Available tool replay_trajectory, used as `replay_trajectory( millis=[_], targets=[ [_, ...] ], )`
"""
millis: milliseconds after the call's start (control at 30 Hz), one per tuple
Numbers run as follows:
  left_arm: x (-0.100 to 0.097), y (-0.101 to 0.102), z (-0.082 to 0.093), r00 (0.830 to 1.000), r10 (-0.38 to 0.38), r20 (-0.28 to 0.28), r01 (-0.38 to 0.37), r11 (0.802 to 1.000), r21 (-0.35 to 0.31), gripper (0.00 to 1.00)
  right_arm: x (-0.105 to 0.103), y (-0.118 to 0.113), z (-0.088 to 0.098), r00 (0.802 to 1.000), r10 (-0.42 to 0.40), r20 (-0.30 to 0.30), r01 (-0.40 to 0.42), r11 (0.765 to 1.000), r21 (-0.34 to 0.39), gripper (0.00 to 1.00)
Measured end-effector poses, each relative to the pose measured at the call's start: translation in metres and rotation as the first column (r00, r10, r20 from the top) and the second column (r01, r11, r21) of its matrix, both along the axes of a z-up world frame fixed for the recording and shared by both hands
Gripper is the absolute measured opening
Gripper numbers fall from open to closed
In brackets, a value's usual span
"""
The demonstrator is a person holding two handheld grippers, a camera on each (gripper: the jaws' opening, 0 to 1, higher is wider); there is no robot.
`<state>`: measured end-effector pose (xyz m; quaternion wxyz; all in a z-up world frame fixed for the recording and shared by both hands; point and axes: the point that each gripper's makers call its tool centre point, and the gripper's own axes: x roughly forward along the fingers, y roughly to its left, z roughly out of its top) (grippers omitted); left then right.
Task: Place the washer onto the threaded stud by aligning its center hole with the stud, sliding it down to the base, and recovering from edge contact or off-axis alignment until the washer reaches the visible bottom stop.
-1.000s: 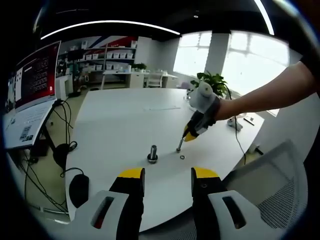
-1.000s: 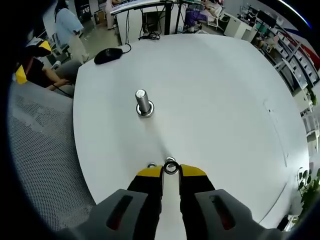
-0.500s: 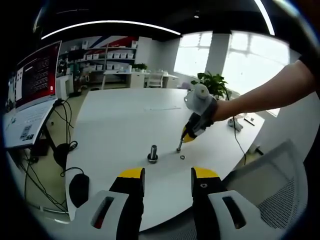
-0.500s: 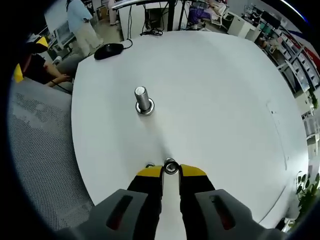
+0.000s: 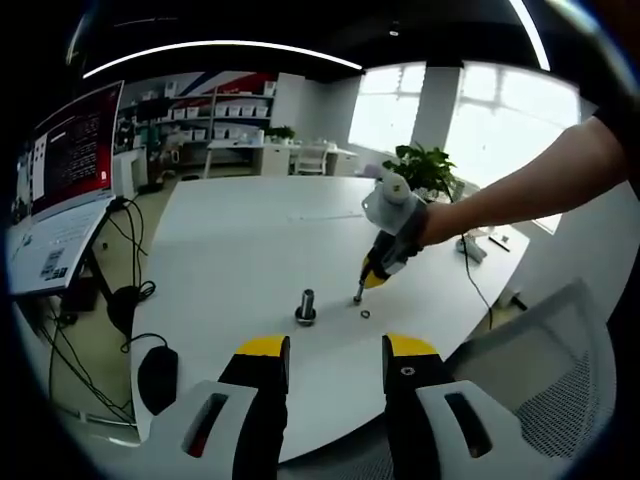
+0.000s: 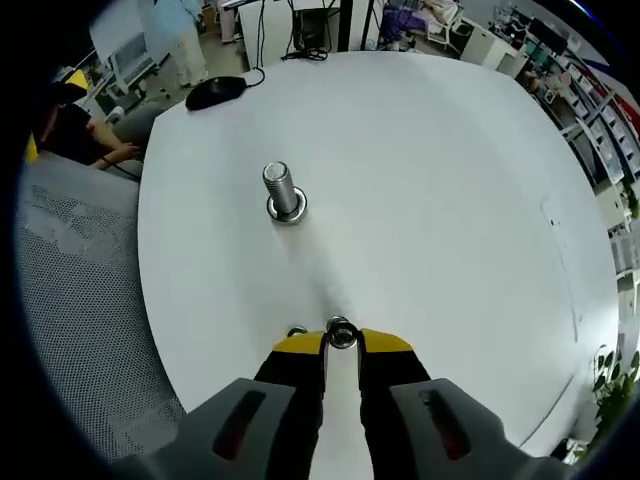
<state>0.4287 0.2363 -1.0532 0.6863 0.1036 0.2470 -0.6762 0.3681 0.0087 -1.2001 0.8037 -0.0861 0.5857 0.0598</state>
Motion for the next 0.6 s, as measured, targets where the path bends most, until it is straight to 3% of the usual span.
replay_trajectory(
  millis=[433,600],
  targets=[
    [0.000,0.001,-0.003,1.000,0.001,-0.005,-0.001,1.000,0.008,0.35,-0.005,0.001,-0.027,0.999,-0.006,-0.051,0.007,1.000,0.018,0.14],
    [0.001,0.002,-0.005,1.000,0.001,-0.008,-0.001,1.000,0.010,0.35,-0.006,0.001,-0.025,0.999,-0.033,-0.041,0.034,0.999,0.023,0.14]
  ],
)
